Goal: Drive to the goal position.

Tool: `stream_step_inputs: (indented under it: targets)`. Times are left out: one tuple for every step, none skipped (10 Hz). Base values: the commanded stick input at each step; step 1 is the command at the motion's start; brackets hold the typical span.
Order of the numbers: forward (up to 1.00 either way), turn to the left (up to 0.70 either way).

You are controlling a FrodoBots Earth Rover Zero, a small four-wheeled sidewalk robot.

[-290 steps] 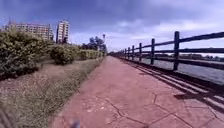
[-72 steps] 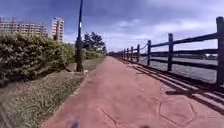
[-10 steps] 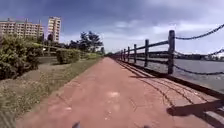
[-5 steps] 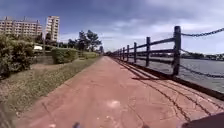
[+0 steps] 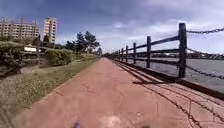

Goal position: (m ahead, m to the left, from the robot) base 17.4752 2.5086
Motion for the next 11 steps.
stream_step_inputs:
  targets:
    - [0.70, 0.00]
    - [0.70, 0.00]
    - [0.70, 0.00]
    - [0.70, 0.00]
    - [0.70, 0.00]
    - [0.70, 0.00]
    - [0.70, 0.00]
    - [0.70, 0.00]
    - [0.70, 0.00]
    - [0.70, 0.00]
    - [0.70, 0.00]
